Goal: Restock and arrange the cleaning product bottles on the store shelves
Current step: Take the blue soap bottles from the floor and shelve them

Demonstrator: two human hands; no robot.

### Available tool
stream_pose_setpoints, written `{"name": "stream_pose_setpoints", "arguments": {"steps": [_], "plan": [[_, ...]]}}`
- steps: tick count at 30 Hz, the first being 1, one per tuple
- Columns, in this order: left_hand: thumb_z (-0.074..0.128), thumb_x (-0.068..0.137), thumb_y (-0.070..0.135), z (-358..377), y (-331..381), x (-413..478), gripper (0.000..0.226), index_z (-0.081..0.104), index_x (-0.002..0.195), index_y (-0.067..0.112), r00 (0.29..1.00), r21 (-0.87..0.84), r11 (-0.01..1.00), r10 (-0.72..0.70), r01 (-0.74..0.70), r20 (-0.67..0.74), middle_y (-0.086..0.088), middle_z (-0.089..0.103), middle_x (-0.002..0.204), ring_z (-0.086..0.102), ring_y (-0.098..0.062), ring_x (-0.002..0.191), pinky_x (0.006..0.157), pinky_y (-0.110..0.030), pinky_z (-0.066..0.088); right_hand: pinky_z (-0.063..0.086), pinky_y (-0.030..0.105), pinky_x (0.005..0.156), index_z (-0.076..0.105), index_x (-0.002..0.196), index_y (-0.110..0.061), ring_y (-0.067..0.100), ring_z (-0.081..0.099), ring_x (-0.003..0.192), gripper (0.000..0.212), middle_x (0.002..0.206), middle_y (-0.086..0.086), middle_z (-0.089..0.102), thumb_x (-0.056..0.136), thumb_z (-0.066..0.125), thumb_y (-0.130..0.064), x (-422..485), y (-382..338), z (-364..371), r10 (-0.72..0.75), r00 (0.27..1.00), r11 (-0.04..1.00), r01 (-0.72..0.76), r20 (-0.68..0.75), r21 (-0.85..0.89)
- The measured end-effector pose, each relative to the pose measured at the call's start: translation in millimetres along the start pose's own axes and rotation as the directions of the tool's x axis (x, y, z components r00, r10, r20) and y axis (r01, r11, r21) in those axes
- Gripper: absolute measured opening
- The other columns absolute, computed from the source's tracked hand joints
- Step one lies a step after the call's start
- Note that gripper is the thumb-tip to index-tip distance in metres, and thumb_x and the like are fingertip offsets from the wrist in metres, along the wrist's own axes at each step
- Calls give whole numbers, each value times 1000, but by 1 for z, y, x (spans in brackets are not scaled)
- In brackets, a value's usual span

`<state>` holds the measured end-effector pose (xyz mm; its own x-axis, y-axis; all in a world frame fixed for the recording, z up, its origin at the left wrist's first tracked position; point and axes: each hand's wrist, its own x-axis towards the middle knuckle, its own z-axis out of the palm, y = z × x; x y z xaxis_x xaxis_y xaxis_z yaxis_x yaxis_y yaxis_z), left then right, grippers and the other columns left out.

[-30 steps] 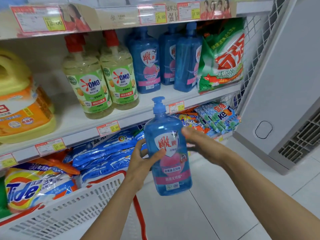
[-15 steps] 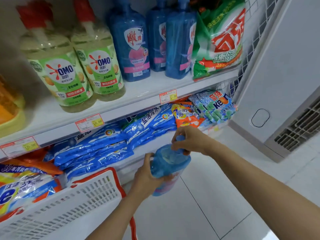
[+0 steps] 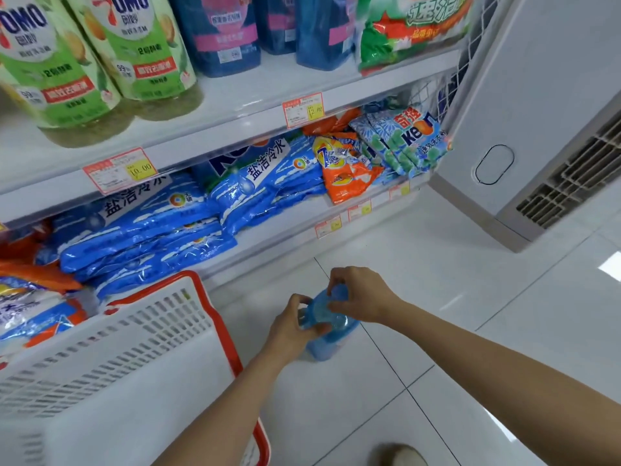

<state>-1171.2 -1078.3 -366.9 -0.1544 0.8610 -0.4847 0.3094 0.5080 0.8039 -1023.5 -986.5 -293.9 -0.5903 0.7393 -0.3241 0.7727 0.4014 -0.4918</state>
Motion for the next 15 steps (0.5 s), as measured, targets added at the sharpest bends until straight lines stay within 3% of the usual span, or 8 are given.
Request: {"name": "stream_pose_setpoints", "arguments": {"steps": [6,9,11,13,15], "plan": [[79,81,31,-5,2,-9,54,46,121,17,996,194,981,-24,6,90,-1,64,118,62,-20,108,92,-33,52,35,17,64,61,106,-15,17,51,90,24,98,0,55,86,69,-24,-7,-6,8,-7,997,998,11,80,-54],[69,88,40,-18,21,-13,49,51,129,19,998,451,892,-3,-25,62,0,62,128,60,-19,116,98,-32,49,44,24,75,60,111,-17,18,52,94,34,102,0,54,85,73,-34,0,-11,2,37,984,997,-23,176,-77],[65,91,41,-35,42,-14,46,53,131,21,995,548,832,99,-81,-4,0,60,132,58,-17,118,97,-28,47,50,28,79,60,109,-21,20,60,91,39,106,3,60,82,74,-46,8,-16,-12,82,938,991,-42,335,-127],[61,94,36,-60,74,-15,40,53,131,22,948,578,795,299,-183,-111,1,59,130,57,-16,117,95,-29,47,58,30,80,63,106,-23,20,70,77,41,102,3,66,82,72,-55,20,-27,-35,129,877,990,-91,464,-103],[59,96,29,-87,111,-14,34,55,129,20,799,609,733,544,-303,-257,-1,57,129,53,-18,118,95,-33,46,60,30,74,65,108,-18,18,70,73,40,95,5,70,86,69,-52,41,-37,-68,55,925,998,-63,377,11]]}}
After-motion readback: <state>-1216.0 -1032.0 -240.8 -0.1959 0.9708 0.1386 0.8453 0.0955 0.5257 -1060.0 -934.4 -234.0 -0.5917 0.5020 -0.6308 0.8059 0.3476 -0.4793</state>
